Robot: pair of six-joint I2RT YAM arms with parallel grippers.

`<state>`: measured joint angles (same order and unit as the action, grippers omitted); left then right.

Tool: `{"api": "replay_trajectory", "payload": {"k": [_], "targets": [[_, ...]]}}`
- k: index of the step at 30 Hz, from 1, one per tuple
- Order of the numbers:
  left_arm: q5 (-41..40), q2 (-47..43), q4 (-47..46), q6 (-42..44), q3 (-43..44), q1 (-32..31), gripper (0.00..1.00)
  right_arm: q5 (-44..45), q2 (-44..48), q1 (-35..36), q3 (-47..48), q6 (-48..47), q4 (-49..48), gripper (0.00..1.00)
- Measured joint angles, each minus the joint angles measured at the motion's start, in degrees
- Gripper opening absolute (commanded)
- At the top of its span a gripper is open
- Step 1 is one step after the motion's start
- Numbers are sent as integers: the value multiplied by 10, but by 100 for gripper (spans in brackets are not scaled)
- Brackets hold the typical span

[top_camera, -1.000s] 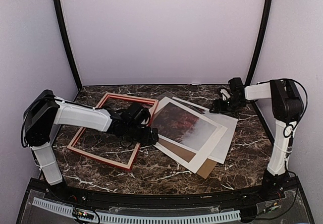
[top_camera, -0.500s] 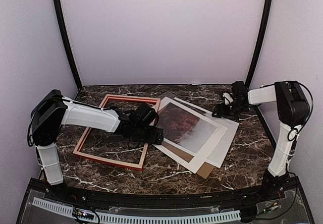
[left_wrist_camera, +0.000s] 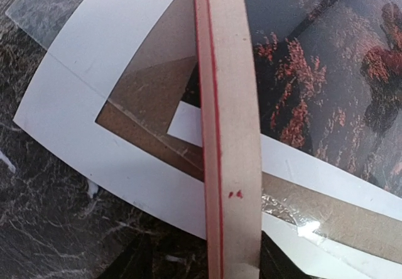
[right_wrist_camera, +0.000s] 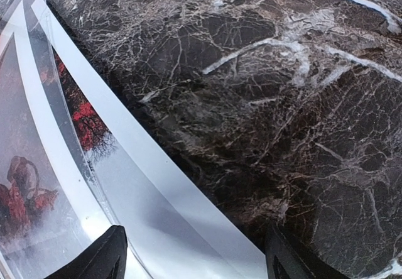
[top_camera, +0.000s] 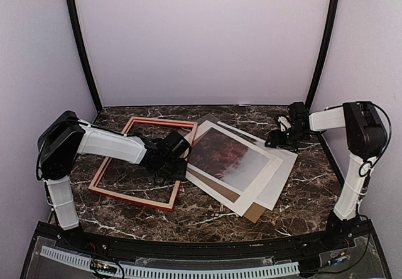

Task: Put the photo into the frame
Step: Move the glass panel to the center of the board.

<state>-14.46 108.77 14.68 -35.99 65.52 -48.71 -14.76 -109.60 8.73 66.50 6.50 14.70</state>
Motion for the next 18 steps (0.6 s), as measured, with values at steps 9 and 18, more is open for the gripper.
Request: {"api": "replay_trajectory", "payload": {"k": [9,18], "targets": [[2,-36,-22,10,-51,65,40,3,2,0,-1,1,5,76],[-4,-79,-24,32,-88,151,40,5,2,0,-1,2,5,76]]}}
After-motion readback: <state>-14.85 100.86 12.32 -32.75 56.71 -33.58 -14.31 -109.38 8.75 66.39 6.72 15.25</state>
